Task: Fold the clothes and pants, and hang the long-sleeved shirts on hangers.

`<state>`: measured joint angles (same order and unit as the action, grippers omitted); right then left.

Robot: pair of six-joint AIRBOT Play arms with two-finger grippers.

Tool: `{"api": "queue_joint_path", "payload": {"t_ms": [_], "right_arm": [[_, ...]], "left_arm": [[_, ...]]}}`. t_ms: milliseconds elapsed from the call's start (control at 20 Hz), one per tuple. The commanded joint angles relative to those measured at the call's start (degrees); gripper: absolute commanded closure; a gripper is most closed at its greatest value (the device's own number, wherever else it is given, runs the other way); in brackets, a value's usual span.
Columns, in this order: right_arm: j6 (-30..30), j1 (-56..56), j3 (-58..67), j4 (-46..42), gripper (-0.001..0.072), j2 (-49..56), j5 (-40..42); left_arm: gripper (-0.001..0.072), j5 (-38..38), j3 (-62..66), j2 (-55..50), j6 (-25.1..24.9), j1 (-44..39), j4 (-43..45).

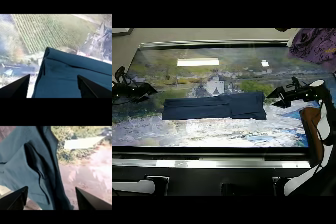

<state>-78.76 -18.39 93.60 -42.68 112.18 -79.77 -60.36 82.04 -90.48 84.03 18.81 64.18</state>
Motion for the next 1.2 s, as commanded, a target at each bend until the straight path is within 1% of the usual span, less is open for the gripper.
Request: {"api": "queue_joint_path", "payload": {"t_ms": [0, 450, 500, 550, 600, 700, 800, 850, 900, 950, 1050, 1100, 1150], "right_arm": [[2.8, 0.1, 0.1, 4.7, 0.0045, 3.3, 0.3], [4.5, 7.6, 0.1, 4.2, 0.0048, 6.0, 1.0], [4.9, 8.7, 0.1, 4.0, 0.0066, 6.0, 1.2], [5.2, 9.7, 0.1, 4.0, 0.0068, 6.0, 1.5], [5.4, 10.7, 0.1, 3.9, 0.0128, 6.0, 1.9], [5.3, 12.0, 0.1, 3.0, 0.0344, 6.0, 2.7], [3.8, 12.2, 0.1, 2.6, 0.059, 5.8, 3.0], [2.7, 12.1, 0.1, 2.1, 0.068, 5.2, 3.2], [1.8, 12.1, 0.1, 0.7, 0.0679, 4.3, 3.5], [0.7, 12.1, 0.1, -0.7, 0.068, 2.9, 3.6], [-2.4, 12.1, 0.1, -4.7, 0.068, -1.2, 3.4], [-4.0, 12.1, 0.1, -7.3, 0.068, -3.5, 3.4], [-5.9, 12.1, 0.1, -10.0, 0.068, -5.8, 3.4]], "left_arm": [[0.0039, -0.3, 0.1, 0.2, 0.0, 0.0, 0.2], [0.004, -0.2, 0.1, 0.2, 0.7, 0.0, 0.2], [0.004, -0.2, 0.1, 0.2, 1.3, 0.0, 0.2], [0.004, -0.1, 0.1, 0.2, 1.9, 0.0, 0.1], [0.004, -0.2, 0.1, 0.2, 2.2, 0.0, 0.0], [0.004, -0.2, 0.1, 0.2, 2.2, 0.0, -1.3], [0.0042, -0.2, 0.1, 0.2, 2.2, -0.3, -2.8], [0.0051, -0.2, 0.1, 0.2, 2.1, -0.7, -4.0], [0.0122, -0.2, 0.1, 0.1, 2.1, -1.4, -5.5], [0.0268, -0.2, 0.1, -0.1, 2.1, -2.6, -7.1], [0.0619, 0.2, 0.1, -1.2, 2.2, -6.7, -9.8], [0.069, 1.0, 0.1, -1.9, 2.5, -9.3, -10.9], [0.069, 2.6, 0.1, -2.8, 4.9, -12.6, -11.8]]}}
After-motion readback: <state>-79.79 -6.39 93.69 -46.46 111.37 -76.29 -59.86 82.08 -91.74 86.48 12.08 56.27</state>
